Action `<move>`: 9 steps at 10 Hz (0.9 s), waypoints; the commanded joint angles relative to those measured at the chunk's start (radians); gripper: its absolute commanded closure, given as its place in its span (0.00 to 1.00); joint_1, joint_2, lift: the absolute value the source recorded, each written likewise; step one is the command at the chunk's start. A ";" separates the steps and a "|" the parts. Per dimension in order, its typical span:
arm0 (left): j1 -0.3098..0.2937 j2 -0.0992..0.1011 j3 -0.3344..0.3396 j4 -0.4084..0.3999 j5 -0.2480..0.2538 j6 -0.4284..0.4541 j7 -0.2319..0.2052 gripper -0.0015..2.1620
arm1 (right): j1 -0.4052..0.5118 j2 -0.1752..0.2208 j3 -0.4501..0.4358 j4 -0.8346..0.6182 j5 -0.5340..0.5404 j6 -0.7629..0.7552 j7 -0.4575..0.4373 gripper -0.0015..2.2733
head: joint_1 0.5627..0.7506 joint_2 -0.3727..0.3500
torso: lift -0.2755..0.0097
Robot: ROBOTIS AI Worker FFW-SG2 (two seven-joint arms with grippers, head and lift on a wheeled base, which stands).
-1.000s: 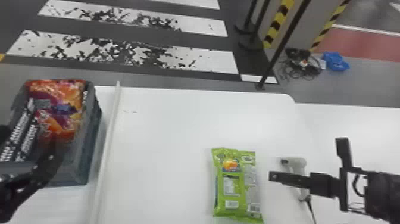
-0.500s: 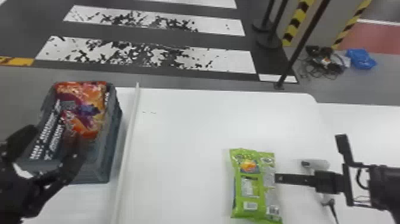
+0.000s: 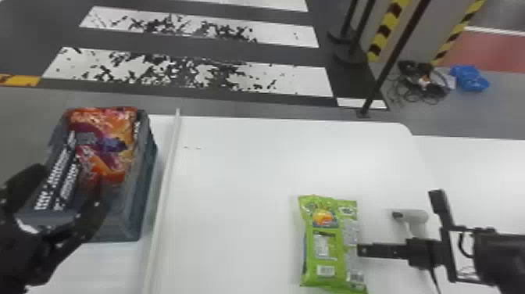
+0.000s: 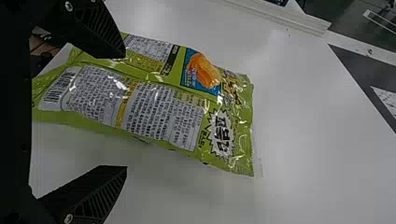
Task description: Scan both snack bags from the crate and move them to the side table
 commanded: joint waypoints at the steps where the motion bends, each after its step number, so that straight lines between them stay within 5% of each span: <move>1: -0.002 0.000 -0.001 0.000 0.000 0.000 -0.002 0.04 | 0.008 -0.002 0.008 0.012 0.003 -0.026 0.006 0.04 | 0.70 0.33 | 0.86; 7: 0.006 0.000 0.002 0.001 0.011 -0.006 -0.019 0.04 | 0.005 0.030 0.084 0.029 0.035 -0.048 0.000 0.06 | 0.70 0.38 | 0.86; 8: 0.007 0.000 0.002 0.003 0.011 -0.006 -0.019 0.04 | -0.010 0.029 0.084 0.054 0.037 -0.063 0.001 0.18 | 0.70 0.40 | 0.86; 9: 0.006 0.000 0.002 0.008 0.011 -0.006 -0.019 0.04 | -0.010 0.029 0.084 0.063 0.043 -0.112 0.001 0.62 | 0.70 0.40 | 0.86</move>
